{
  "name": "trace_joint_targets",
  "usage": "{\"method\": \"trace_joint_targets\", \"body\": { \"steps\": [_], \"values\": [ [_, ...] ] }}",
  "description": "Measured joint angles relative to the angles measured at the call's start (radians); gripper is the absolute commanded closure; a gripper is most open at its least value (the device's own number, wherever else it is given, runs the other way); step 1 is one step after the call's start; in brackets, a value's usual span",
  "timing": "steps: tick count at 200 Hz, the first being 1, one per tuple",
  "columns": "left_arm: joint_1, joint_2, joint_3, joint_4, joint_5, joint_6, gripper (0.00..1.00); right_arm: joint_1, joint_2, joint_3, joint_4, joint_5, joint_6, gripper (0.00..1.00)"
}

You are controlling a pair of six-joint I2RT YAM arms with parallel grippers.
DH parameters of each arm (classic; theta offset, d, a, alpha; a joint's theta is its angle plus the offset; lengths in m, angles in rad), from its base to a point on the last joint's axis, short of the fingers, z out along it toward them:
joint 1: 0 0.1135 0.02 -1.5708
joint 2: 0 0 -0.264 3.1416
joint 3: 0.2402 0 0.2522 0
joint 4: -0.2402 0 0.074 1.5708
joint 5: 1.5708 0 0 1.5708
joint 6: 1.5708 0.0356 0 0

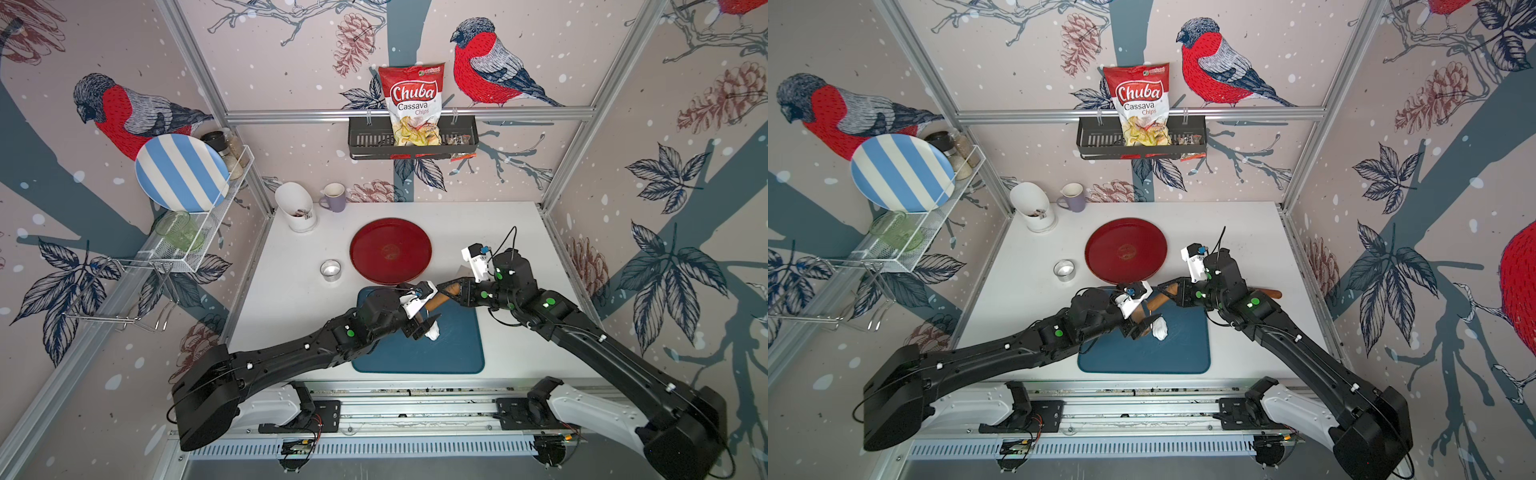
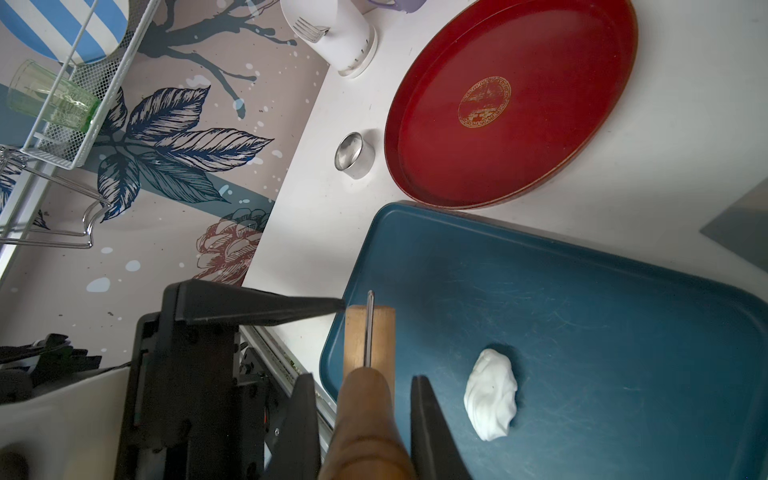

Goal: Roll out the dumpling wrappers from the dough
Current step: Pick up the rolling pin from the center of the board, then flatten out the dough on the work surface.

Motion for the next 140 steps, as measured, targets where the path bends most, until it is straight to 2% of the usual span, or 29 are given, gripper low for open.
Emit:
{"method": "trace_joint_targets", "body": {
  "steps": [35, 59, 97, 140],
  "values": [
    [0.010, -0.093, -0.062, 0.014, -0.111, -0.084, 0.04, -0.002, -0.024, -0.003, -0.019, 0.095, 0.001, 1.00],
    [0.041, -0.154, -0.074, -0.032, -0.230, -0.201, 0.04, 0.017, -0.043, -0.003, -0.043, 0.214, 0.000, 1.00],
    [0.087, -0.216, -0.073, -0.215, -0.409, -0.433, 0.04, 0.135, -0.056, -0.002, -0.082, 0.427, -0.003, 1.00],
    [0.101, -0.216, -0.073, -0.419, -0.465, -0.632, 0.05, 0.226, -0.055, 0.014, -0.120, 0.574, 0.003, 1.00]
  ]
}}
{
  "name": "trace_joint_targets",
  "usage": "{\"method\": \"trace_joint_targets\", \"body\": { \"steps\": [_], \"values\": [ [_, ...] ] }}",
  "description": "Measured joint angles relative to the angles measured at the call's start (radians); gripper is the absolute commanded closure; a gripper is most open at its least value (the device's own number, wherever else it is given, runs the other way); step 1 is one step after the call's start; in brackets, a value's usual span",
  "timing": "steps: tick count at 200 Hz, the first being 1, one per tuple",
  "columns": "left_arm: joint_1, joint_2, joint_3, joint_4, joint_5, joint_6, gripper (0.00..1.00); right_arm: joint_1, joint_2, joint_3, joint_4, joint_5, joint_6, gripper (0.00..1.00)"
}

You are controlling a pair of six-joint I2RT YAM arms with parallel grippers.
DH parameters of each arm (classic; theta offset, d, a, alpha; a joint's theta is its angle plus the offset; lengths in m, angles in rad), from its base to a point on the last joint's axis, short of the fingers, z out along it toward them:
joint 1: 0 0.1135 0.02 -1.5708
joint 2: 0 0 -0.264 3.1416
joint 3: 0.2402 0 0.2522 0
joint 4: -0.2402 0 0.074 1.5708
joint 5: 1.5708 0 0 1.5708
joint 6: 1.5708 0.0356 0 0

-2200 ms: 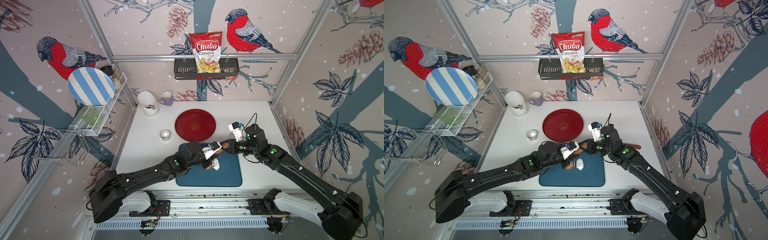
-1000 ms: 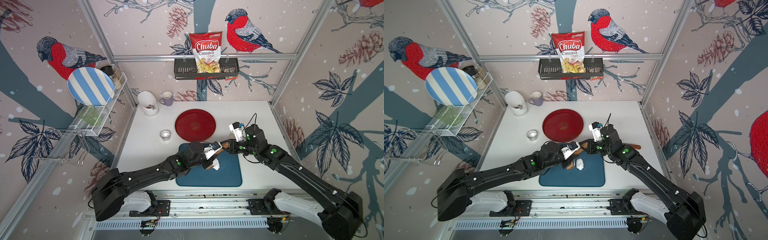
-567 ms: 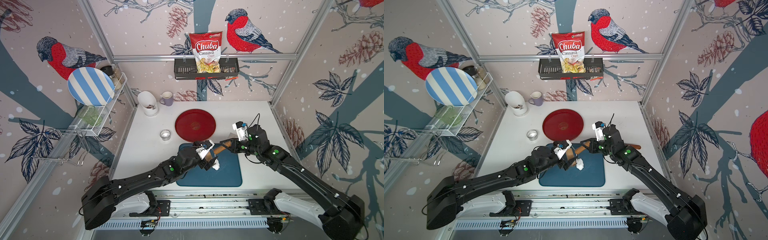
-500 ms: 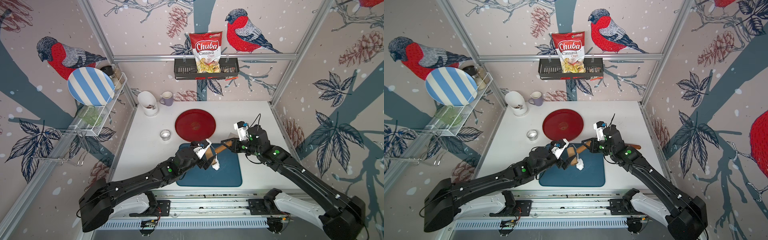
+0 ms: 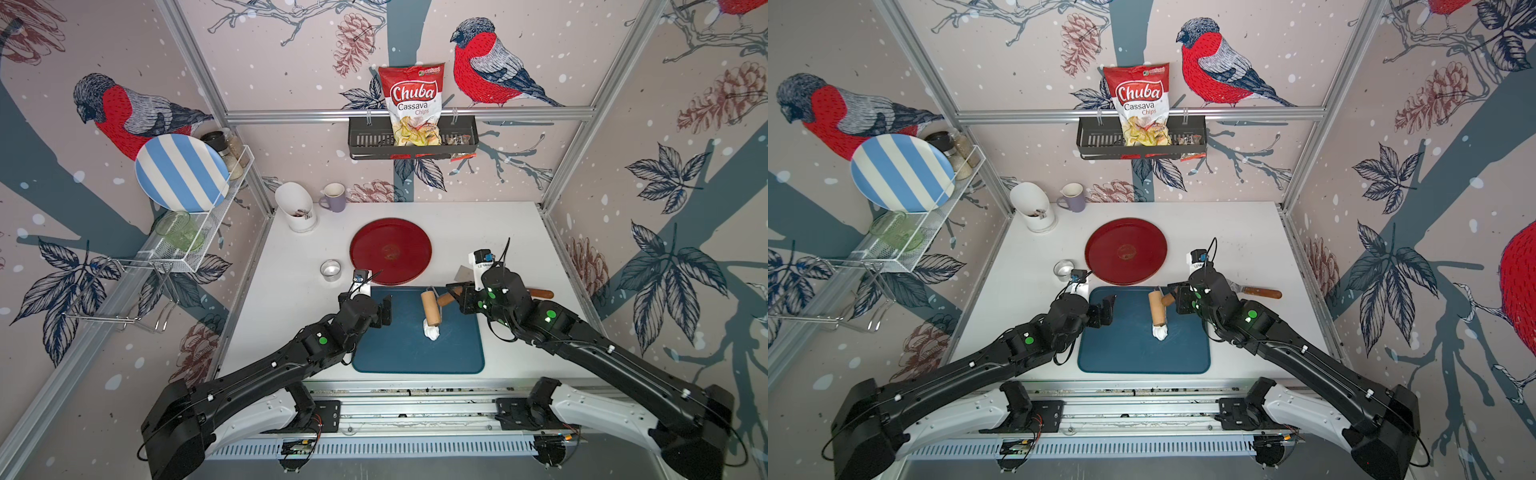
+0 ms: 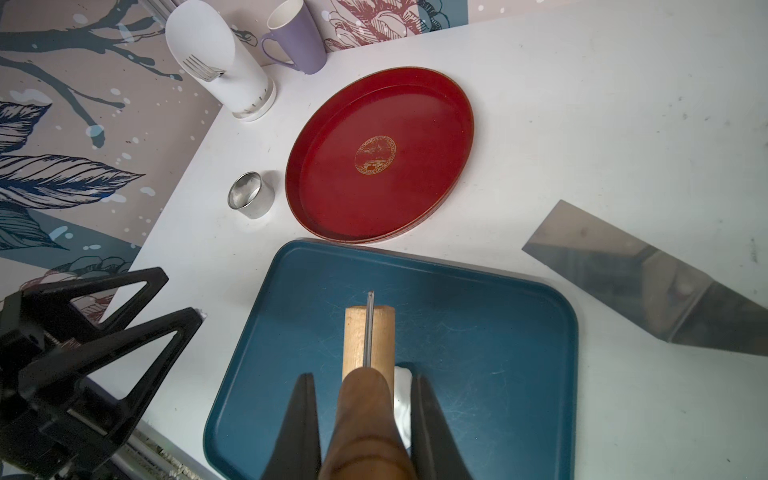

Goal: Roll out the dumpling wrappers from the dough
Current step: Flatten out the dough on the work surface.

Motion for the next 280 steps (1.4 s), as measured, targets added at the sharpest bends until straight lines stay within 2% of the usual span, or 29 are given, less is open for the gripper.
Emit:
{"method": "trace_joint_targets", "body": {
  "steps": [35, 59, 109, 184, 224, 249, 267, 280],
  "values": [
    [0.023, 0.046, -0.023, -0.097, 0.014, -0.090, 0.13, 0.007, -0.025, -0.006, -0.028, 0.050, 0.010, 1.00],
    [0.080, 0.100, -0.044, -0.120, 0.065, -0.121, 0.22, 0.007, -0.026, -0.008, -0.050, 0.056, 0.033, 1.00],
    [0.205, 0.189, -0.087, -0.105, 0.196, -0.139, 0.30, 0.013, -0.026, -0.018, -0.057, 0.051, 0.060, 1.00],
    [0.317, 0.339, -0.090, -0.001, 0.297, -0.103, 0.71, 0.014, -0.039, -0.031, -0.035, 0.051, 0.058, 1.00],
    [0.330, 0.413, -0.069, 0.095, 0.315, -0.094, 0.87, 0.014, -0.039, -0.033, -0.035, 0.051, 0.055, 1.00],
    [0.330, 0.427, -0.066, 0.124, 0.320, -0.093, 0.92, 0.014, -0.047, -0.033, -0.035, 0.052, 0.055, 1.00],
    [0.330, 0.420, -0.075, 0.140, 0.331, -0.090, 1.00, 0.014, -0.052, -0.033, -0.035, 0.053, 0.055, 1.00],
    [0.330, 0.411, -0.086, 0.152, 0.346, -0.099, 1.00, 0.014, -0.055, -0.033, -0.037, 0.056, 0.055, 1.00]
  ]
}}
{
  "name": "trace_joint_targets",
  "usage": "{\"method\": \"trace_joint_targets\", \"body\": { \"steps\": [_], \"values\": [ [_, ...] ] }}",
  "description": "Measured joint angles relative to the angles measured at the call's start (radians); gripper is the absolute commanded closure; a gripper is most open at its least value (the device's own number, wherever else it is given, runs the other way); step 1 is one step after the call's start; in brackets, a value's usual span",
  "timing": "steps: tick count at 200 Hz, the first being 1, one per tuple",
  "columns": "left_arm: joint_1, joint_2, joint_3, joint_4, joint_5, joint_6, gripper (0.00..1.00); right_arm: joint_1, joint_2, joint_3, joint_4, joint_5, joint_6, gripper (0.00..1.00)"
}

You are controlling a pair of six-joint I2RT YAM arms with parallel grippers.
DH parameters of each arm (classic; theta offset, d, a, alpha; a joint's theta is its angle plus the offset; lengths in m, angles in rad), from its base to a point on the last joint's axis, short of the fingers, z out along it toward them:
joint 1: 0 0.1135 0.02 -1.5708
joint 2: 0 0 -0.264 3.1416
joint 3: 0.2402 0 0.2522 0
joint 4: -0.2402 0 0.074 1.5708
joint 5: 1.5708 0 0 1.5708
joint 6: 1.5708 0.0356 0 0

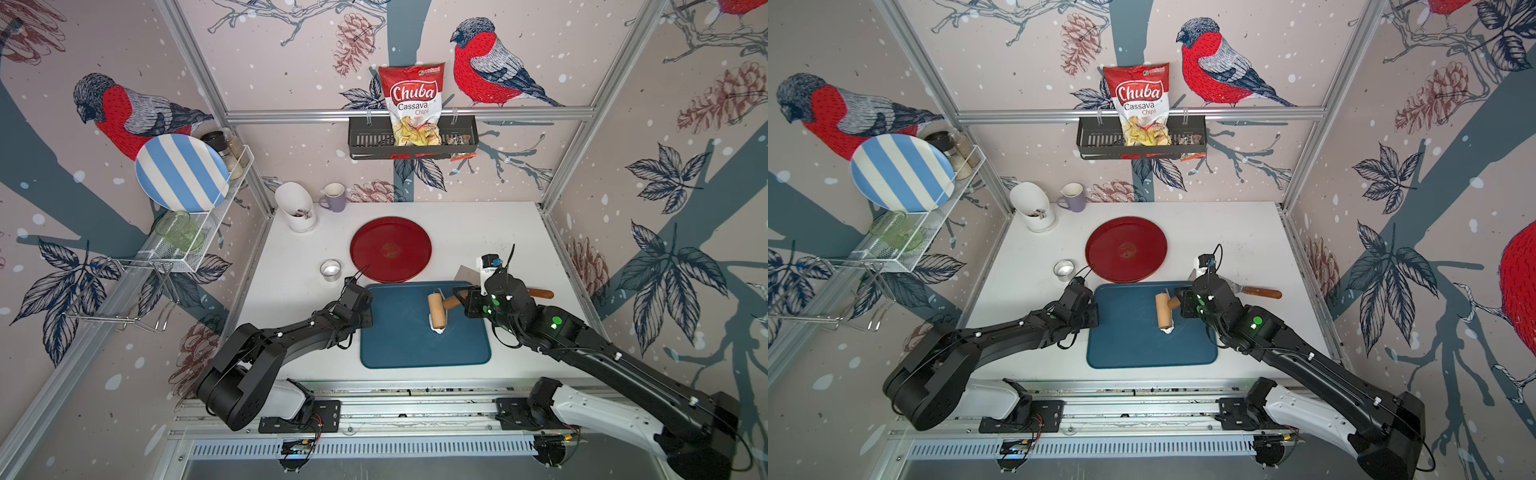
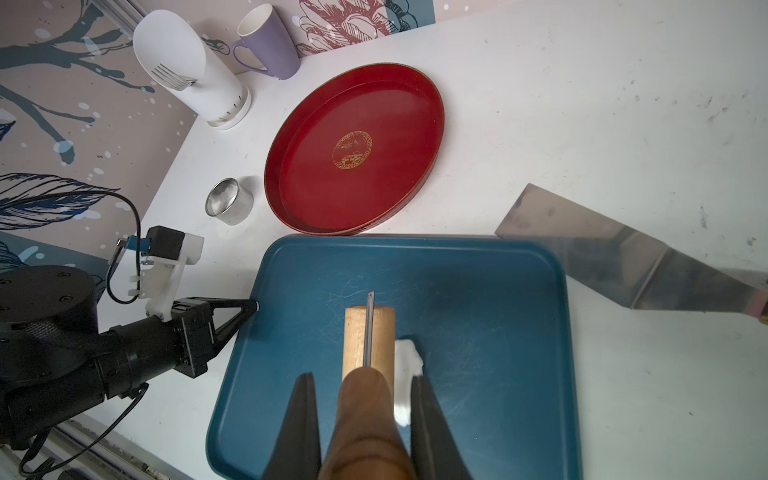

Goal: Roll out the dumpling wrappers from the dough
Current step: Flatten out the dough on the work surface.

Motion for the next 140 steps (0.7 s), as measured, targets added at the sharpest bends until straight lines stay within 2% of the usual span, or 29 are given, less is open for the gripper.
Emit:
{"method": "trace_joint_targets", "body": {
  "steps": [76, 140],
  "values": [
    [0.000, -0.056, -0.050, 0.009, 0.000, -0.034, 1.00, -0.018, -0.005, 0.024, -0.060, 0.059, -0.025, 1.00],
    [0.000, -0.058, -0.052, 0.011, 0.001, -0.040, 1.00, -0.027, 0.096, 0.055, -0.058, 0.007, -0.029, 1.00]
  ]
}}
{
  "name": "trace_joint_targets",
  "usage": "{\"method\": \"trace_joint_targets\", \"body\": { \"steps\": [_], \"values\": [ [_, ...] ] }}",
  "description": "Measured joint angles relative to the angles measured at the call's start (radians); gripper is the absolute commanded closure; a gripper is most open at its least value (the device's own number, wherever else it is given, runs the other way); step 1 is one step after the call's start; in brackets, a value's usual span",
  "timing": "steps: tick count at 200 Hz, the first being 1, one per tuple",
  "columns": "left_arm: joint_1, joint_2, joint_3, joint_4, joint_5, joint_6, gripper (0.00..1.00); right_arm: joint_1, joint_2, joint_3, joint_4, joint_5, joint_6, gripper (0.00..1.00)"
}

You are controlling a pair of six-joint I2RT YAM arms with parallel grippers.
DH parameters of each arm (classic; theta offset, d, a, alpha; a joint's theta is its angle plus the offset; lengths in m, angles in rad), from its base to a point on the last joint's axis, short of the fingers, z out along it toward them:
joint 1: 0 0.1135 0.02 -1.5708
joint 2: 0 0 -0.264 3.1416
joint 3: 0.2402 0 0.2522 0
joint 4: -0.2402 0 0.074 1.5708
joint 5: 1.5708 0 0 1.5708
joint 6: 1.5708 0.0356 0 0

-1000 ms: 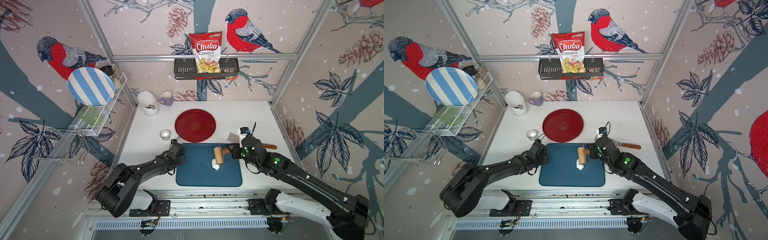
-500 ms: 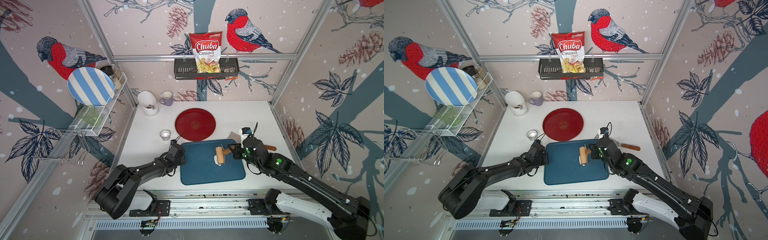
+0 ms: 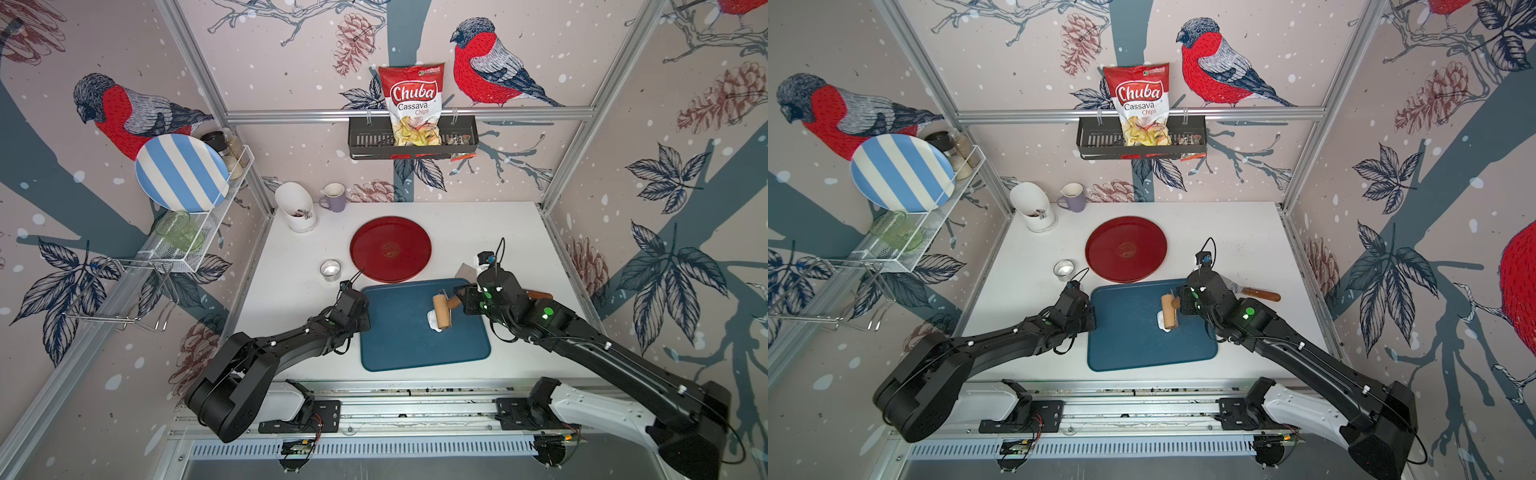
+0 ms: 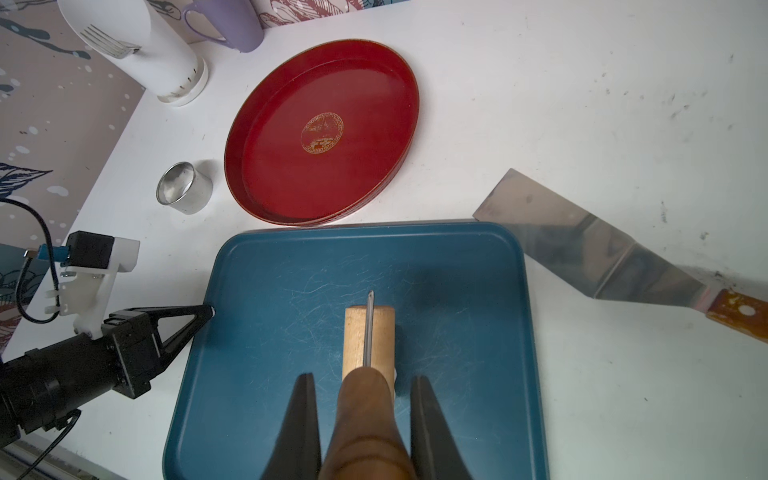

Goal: Roll out the dumpling wrappers from the dough
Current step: Flatten out the dough on the work surface.

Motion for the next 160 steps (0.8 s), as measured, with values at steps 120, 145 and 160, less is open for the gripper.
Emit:
{"method": "trace_joint_targets", "body": {
  "steps": [120, 145, 160],
  "values": [
    [0.000, 0.000, -0.001, 0.000, 0.000, 0.000, 1.00, -0.019, 0.084, 0.010, -0.038, -0.011, -0.026, 1.00],
    [0.000, -0.002, -0.001, 0.000, 0.000, 0.000, 1.00, -0.019, 0.086, 0.013, -0.040, -0.011, -0.026, 1.00],
    [0.000, -0.002, -0.001, 0.000, 0.000, 0.000, 1.00, -0.018, 0.085, 0.027, -0.050, -0.015, -0.026, 1.00]
  ]
}}
